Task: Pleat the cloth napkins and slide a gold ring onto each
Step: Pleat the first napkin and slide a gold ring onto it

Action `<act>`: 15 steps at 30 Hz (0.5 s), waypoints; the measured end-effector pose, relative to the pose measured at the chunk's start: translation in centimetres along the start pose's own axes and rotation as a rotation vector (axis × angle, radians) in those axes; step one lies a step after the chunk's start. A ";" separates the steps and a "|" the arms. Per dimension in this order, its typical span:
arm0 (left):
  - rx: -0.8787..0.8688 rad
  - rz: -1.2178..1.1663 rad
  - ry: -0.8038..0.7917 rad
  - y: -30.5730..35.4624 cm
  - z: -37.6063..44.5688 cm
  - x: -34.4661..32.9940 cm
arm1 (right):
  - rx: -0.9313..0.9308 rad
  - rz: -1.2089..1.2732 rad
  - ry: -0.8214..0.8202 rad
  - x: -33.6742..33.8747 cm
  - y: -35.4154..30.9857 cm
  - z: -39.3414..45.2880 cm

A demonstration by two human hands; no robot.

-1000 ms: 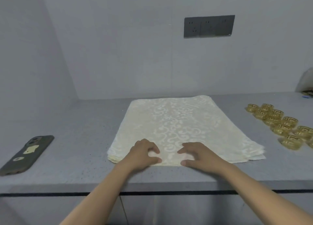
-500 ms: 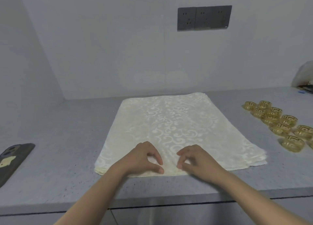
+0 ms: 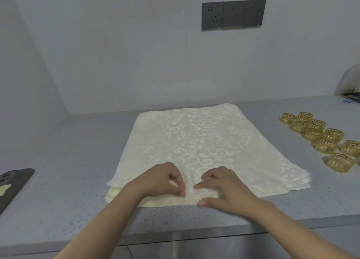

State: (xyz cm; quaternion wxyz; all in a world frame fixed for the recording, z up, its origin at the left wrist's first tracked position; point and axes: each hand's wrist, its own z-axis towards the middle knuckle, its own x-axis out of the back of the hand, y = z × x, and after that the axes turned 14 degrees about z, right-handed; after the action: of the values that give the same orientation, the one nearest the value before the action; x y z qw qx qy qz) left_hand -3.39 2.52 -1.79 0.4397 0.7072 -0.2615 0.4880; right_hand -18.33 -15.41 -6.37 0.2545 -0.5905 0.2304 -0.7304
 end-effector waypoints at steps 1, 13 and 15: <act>-0.021 0.015 -0.038 -0.4 -0.1 -0.1 | 0.004 0.013 -0.003 -0.2 0.2 -0.1; -0.024 0.123 -0.072 -0.6 1.2 0.6 | 0.010 0.015 0.218 -1.0 0.7 1.0; 0.034 0.023 -0.121 -0.9 2.2 1.3 | -0.025 0.013 0.231 -0.5 0.6 1.5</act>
State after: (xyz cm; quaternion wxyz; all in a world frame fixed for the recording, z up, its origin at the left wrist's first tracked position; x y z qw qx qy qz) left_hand -1.18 1.08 -1.20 0.4052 0.7398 -0.2874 0.4537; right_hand -16.71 -15.61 -6.90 0.2234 -0.5041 0.2712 -0.7890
